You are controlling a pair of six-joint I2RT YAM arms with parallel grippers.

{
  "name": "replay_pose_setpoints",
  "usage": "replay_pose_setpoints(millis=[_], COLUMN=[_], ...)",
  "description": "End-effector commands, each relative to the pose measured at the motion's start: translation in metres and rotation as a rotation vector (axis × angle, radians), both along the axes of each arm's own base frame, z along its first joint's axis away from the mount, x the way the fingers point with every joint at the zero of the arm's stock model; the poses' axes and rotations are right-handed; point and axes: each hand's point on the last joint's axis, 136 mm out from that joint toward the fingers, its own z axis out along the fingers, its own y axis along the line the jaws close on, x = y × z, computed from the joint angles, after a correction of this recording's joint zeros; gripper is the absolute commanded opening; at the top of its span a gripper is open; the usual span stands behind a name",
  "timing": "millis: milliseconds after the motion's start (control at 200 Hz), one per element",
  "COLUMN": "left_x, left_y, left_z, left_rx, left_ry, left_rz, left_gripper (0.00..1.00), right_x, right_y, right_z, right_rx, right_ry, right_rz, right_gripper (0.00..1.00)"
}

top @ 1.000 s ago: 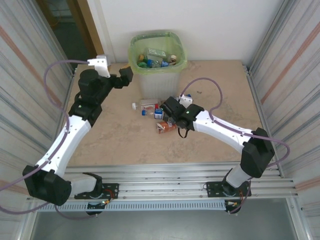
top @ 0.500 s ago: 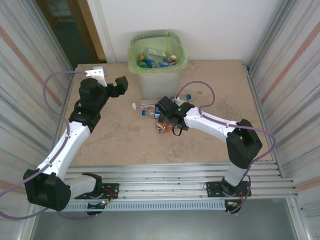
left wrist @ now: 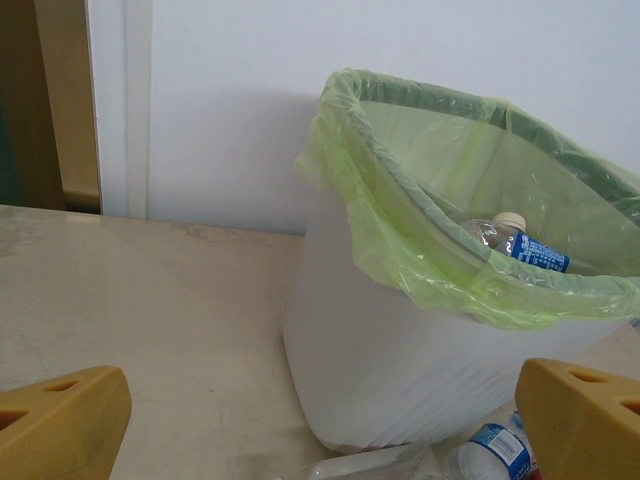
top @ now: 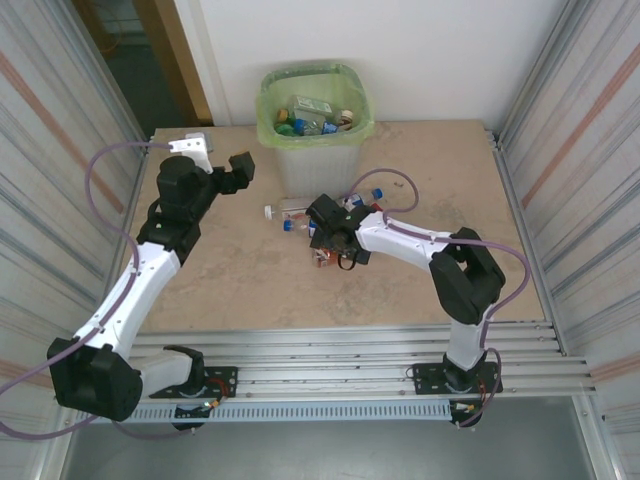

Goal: Put the plastic bottles in the bin

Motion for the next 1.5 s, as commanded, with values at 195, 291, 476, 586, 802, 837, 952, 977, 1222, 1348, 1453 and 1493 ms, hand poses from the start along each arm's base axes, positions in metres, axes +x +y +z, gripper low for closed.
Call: replay_pose_setpoints(millis=[195, 291, 476, 586, 802, 837, 952, 977, 1222, 1348, 1453, 1493], left_x=[0.003, 0.003, 0.003, 0.003, 0.005, 0.005, 0.006, 0.006, 0.004, 0.002, -0.001, -0.002], left_y=[0.002, 0.002, 0.003, 0.003, 0.001, 0.001, 0.000, 0.000, -0.001, -0.002, -0.003, -0.004], left_z=[-0.003, -0.003, -0.001, 0.001, 0.000, 0.001, 0.000, 0.000, 0.004, 0.006, 0.009, 0.010], left_rx=[-0.020, -0.020, -0.021, -0.022, -0.022, -0.024, -0.025, -0.027, -0.039, -0.045, -0.054, -0.056], left_ry=[0.004, 0.005, 0.002, 0.000, 0.004, 0.003, 0.004, 0.006, 0.001, -0.002, -0.008, -0.009], left_rz=[0.008, 0.009, 0.010, 0.009, 0.004, 0.003, 0.000, 0.001, -0.010, -0.014, -0.022, -0.027], left_gripper=[0.99, 0.99, 0.99, 0.99, 0.99, 0.99, 0.99, 0.99, 0.99, 0.99, 0.99, 0.99], right_x=[-0.006, -0.008, -0.012, -0.016, -0.028, -0.030, -0.036, -0.037, -0.045, -0.047, -0.048, -0.048], right_y=[0.001, 0.000, -0.003, -0.005, -0.010, -0.012, -0.018, -0.019, -0.033, -0.041, -0.048, -0.050], right_z=[-0.025, -0.032, -0.044, -0.052, -0.063, -0.063, -0.063, -0.062, -0.045, -0.030, -0.014, -0.007], right_rx=[-0.009, -0.016, -0.026, -0.028, -0.031, -0.032, -0.041, -0.043, -0.074, -0.096, -0.123, -0.130], right_ry=[0.077, 0.095, 0.120, 0.144, 0.184, 0.188, 0.194, 0.195, 0.171, 0.136, 0.100, 0.079], right_rz=[-0.024, -0.024, -0.022, -0.024, -0.031, -0.034, -0.042, -0.044, -0.058, -0.061, -0.065, -0.065], right_gripper=[0.98, 0.98, 0.99, 0.97, 0.85, 0.83, 0.74, 0.73, 0.56, 0.43, 0.36, 0.34])
